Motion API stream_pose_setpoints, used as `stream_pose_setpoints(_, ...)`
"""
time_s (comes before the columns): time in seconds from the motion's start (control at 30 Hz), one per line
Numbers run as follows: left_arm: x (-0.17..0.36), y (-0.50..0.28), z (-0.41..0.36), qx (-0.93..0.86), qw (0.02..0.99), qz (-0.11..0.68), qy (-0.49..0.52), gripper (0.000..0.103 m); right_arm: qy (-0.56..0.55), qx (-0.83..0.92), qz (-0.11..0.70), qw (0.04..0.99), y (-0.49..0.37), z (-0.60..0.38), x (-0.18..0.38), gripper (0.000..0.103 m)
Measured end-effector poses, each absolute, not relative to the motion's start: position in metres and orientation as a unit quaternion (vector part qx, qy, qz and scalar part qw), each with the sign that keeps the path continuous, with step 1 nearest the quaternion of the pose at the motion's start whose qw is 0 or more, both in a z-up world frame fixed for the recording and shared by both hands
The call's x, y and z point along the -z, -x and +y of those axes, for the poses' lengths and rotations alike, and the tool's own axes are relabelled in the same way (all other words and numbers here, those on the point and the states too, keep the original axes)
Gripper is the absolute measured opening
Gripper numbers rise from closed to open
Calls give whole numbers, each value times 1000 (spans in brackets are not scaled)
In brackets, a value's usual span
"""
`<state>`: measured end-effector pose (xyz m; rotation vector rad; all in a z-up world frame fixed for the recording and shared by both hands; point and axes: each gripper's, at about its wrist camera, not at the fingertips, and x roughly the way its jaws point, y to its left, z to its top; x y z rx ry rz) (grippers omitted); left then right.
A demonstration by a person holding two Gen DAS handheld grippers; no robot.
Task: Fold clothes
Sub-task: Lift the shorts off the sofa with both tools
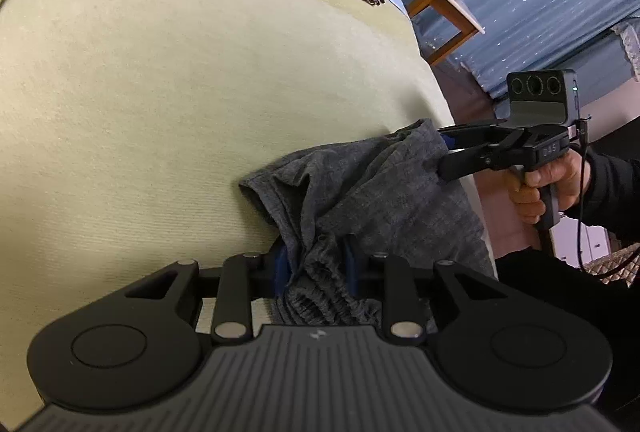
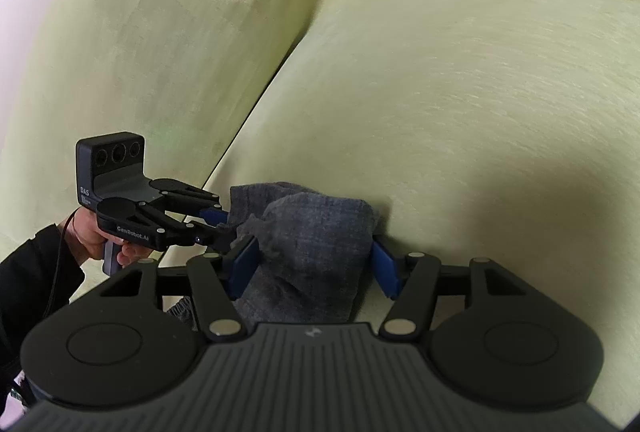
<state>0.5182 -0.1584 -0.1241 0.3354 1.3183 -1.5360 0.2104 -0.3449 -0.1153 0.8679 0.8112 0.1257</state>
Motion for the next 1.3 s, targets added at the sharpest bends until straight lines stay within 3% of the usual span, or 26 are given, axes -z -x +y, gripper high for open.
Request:
stream_pose_setpoints(0.1,119,-512,-157,641,532,532,-155,24,-412,-66,387,822,-213,-347,115,30)
stream_pose_setpoints(0.17,109,-501,-154,643,548,508,-168,21,-412,-74,383,823,-212,-346,109,26)
stream_pose_setpoints(0.4,62,-504,-151,641,612,437,-152,15,-364,-85,353,858,-227,-358,64,24)
stream_pose_setpoints(0.6,-29,-505,-155,656,679,304,-126,15,-205,-82,258,940,-236,-359,-35,24)
stream_pose_setpoints(0.73,-56,-486,-142,664,697,237,-129,15,-58,-85,190,976,-208,-321,-80,24)
stream_pose_setpoints(0.97,-22,-416,-82,658,708,224,-124,15,40,-112,183,976,-176,-274,-72,24)
stream_pose_setpoints(1.17,9,-384,-34,640,713,267,-106,15,33,-152,216,964,-173,-265,-74,24)
stream_pose_setpoints(1.3,-10,-404,-57,633,723,250,-119,15,18,-141,212,967,-197,-288,-84,24)
